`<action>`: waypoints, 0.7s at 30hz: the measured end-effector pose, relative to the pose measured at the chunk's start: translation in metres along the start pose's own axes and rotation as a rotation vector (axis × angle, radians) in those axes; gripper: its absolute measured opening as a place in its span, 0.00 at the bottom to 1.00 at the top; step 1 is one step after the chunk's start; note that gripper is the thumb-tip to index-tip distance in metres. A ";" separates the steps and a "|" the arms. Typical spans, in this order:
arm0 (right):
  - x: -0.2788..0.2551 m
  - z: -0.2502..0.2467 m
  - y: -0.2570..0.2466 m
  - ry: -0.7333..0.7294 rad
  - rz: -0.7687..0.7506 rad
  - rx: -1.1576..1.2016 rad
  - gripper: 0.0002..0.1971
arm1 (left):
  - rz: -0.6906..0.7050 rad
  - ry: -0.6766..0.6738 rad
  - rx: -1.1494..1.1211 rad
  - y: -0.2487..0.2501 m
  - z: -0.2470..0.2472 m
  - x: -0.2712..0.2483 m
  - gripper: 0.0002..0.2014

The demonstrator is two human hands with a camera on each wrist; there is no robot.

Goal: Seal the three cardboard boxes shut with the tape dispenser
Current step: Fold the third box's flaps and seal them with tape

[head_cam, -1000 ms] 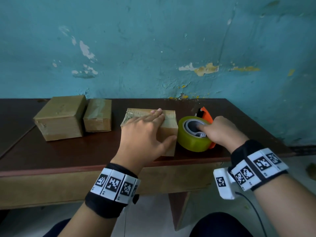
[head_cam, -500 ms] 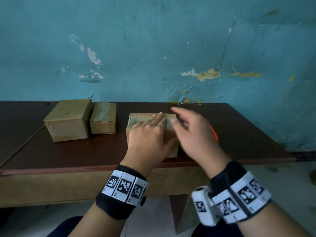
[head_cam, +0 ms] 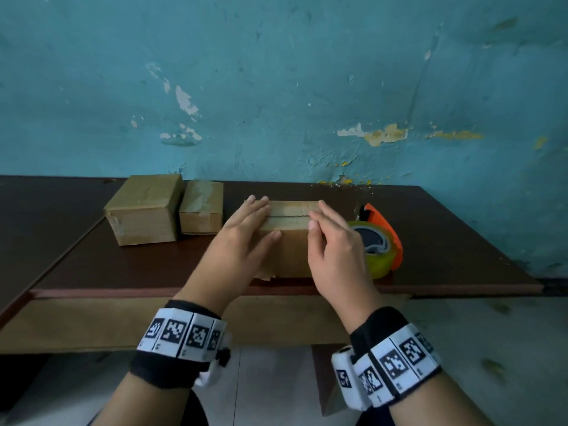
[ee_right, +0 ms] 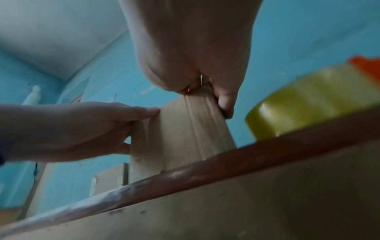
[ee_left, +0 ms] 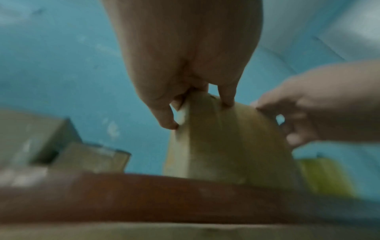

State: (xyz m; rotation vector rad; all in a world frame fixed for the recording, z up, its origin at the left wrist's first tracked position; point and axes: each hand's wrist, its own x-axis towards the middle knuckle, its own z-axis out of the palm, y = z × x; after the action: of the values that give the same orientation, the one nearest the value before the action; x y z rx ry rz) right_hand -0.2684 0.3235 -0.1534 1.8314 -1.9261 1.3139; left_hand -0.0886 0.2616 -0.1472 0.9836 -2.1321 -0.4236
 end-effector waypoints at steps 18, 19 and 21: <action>-0.017 0.019 -0.008 0.051 0.321 0.371 0.23 | -0.213 0.027 -0.560 -0.017 0.015 -0.023 0.26; -0.017 0.018 -0.009 0.055 0.315 0.372 0.24 | -0.217 0.038 -0.579 -0.016 0.016 -0.023 0.26; -0.019 0.019 -0.009 0.066 0.306 0.380 0.26 | -0.231 0.062 -0.625 -0.015 0.017 -0.024 0.26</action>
State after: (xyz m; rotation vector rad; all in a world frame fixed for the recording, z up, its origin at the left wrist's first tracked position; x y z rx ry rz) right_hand -0.2483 0.3255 -0.1734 1.6539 -2.0972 1.9273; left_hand -0.0831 0.2699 -0.1784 0.8518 -1.6630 -1.0791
